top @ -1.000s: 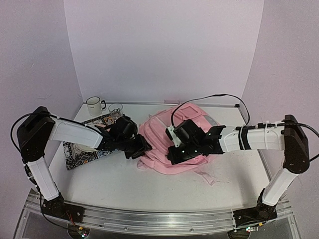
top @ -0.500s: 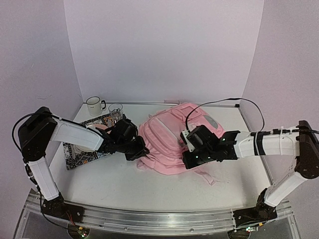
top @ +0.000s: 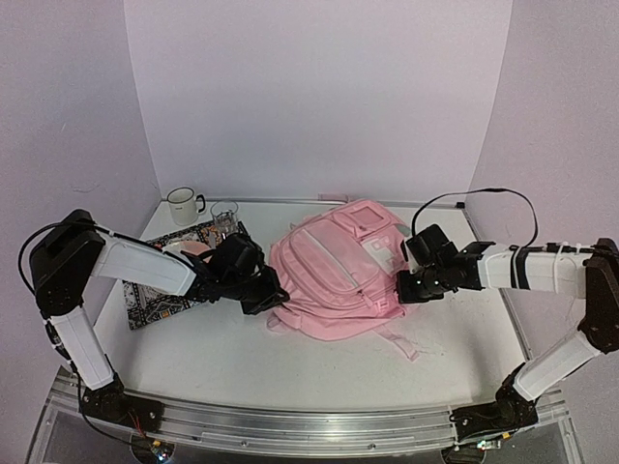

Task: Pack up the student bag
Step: Zip the iPad into the second largest pocket of the bag, then reset both arms

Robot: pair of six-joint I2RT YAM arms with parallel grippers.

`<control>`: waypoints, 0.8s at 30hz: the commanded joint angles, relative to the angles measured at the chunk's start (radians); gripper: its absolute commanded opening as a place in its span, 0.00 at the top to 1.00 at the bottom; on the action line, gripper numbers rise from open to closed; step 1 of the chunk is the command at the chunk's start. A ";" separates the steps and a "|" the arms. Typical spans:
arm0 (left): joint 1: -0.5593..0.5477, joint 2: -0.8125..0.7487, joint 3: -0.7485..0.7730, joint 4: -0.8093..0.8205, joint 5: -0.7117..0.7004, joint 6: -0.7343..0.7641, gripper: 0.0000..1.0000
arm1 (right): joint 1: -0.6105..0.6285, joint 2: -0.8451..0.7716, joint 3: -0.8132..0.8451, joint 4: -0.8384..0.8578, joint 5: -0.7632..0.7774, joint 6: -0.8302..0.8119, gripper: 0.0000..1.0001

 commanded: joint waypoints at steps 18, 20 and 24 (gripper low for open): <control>0.225 -0.245 -0.002 -0.069 -0.085 0.162 0.15 | -0.064 -0.137 0.065 0.062 0.142 -0.128 0.24; 0.285 -0.254 0.022 -0.087 -0.110 0.199 0.06 | -0.085 -0.126 0.097 0.077 0.158 -0.148 0.19; 0.430 -0.286 0.055 -0.137 -0.121 0.239 0.01 | -0.170 -0.124 0.155 0.098 0.198 -0.184 0.07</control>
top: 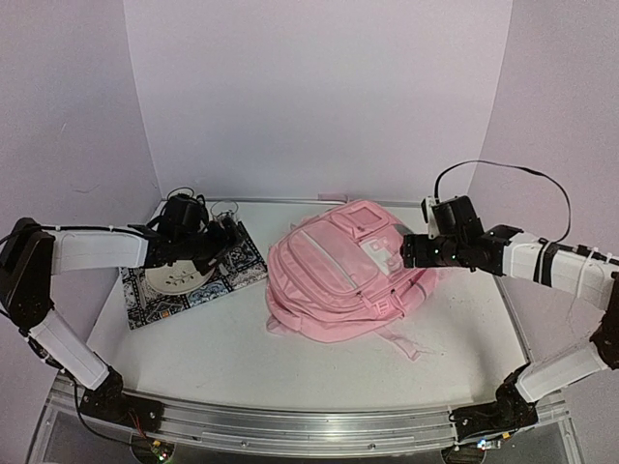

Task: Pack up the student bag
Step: Reset both arms

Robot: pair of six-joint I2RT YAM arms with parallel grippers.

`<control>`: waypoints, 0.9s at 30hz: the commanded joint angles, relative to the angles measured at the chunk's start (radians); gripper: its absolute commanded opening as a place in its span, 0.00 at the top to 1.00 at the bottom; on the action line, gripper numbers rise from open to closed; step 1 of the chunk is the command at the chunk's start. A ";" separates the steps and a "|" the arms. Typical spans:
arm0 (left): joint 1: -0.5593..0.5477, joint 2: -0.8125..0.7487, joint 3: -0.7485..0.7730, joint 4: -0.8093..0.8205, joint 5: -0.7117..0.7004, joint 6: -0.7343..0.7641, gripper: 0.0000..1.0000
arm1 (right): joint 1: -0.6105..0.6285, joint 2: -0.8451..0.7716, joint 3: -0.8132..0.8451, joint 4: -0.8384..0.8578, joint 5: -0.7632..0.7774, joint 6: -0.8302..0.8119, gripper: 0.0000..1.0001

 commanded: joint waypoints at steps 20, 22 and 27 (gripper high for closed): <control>0.424 -0.957 -0.045 -0.271 -0.332 0.422 0.00 | -0.437 -0.730 -0.091 0.021 0.194 -0.119 0.02; 0.423 -1.042 -0.052 -0.293 -0.374 0.452 0.00 | -0.436 -0.808 -0.111 0.006 0.177 -0.120 0.02; 0.423 -1.168 -0.071 -0.366 -0.443 0.522 0.01 | -0.436 -0.951 -0.140 -0.039 0.127 -0.169 0.02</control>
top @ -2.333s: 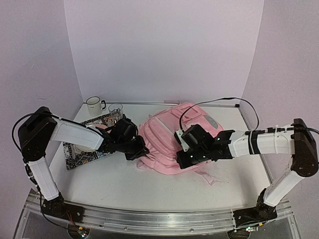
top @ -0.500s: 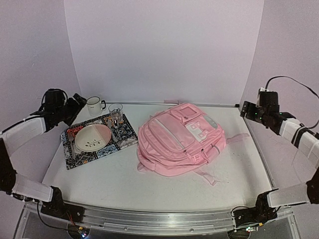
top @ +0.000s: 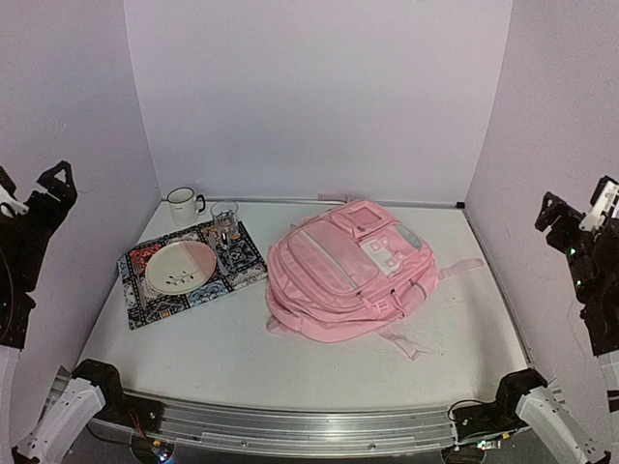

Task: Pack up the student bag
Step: Reset both arms

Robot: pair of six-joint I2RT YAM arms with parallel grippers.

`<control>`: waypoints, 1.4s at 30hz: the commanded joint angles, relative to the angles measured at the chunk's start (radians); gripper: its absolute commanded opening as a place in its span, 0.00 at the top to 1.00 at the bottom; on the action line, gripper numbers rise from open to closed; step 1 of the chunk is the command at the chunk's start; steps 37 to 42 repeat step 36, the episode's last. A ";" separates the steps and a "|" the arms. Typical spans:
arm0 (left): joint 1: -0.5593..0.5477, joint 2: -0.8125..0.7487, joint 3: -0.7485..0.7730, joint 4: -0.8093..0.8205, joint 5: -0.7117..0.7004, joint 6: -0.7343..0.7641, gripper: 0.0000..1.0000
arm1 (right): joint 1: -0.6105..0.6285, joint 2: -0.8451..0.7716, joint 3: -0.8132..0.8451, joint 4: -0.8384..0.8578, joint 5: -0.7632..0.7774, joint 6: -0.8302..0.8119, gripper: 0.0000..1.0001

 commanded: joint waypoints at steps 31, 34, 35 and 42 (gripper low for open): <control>0.001 -0.281 -0.219 -0.207 0.046 0.144 0.01 | 0.003 -0.391 -0.284 -0.072 -0.131 -0.146 0.02; 0.001 -0.280 -0.218 -0.207 0.051 0.143 0.01 | 0.003 -0.390 -0.285 -0.070 -0.130 -0.146 0.02; 0.001 -0.280 -0.218 -0.207 0.051 0.142 0.01 | 0.003 -0.389 -0.285 -0.071 -0.130 -0.146 0.02; 0.001 -0.281 -0.217 -0.207 0.049 0.141 0.01 | 0.003 -0.388 -0.285 -0.070 -0.130 -0.146 0.02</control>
